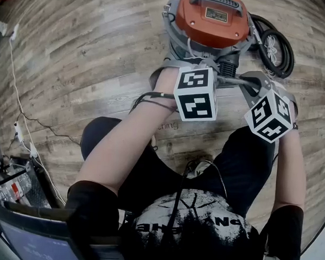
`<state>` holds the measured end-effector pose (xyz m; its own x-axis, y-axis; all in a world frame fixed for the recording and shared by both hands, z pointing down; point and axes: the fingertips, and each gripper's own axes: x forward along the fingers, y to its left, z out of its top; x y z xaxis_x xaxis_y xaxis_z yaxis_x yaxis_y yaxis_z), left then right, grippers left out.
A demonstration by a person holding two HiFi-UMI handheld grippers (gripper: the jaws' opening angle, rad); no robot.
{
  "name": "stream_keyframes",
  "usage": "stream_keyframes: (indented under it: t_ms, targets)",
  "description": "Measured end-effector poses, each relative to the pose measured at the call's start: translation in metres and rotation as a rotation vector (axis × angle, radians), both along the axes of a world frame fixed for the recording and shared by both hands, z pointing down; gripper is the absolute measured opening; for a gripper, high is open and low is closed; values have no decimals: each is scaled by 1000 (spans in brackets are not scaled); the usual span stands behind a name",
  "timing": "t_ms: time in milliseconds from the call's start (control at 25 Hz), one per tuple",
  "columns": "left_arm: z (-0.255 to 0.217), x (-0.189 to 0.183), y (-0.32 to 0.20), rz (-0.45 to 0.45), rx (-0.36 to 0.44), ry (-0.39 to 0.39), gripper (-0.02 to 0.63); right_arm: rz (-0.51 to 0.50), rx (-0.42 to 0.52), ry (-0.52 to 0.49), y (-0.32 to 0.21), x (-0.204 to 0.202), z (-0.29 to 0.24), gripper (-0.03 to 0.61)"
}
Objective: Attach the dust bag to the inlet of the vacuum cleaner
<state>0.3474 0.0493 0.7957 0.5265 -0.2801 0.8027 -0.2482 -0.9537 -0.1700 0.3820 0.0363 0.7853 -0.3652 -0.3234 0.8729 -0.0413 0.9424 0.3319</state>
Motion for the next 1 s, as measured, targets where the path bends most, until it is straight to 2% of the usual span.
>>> stream_keyframes:
  t_ms: [200, 360, 600, 800, 1000]
  targets:
    - [14, -1, -6, -26, -31, -24, 28, -50, 14, 18, -1, -9, -12, 25]
    - [13, 4, -8, -22, -50, 10, 29, -17, -17, -28, -4, -3, -8, 25]
    - [1, 13, -10, -5, -13, 27, 28, 48, -23, -71, -9, 9, -2, 26]
    - [-14, 21, -9, 2, 18, 86, 29, 95, -5, -57, -12, 17, 7, 29]
    - [-23, 24, -10, 13, 53, 99, 31, 135, -36, -79, -14, 20, 18, 29]
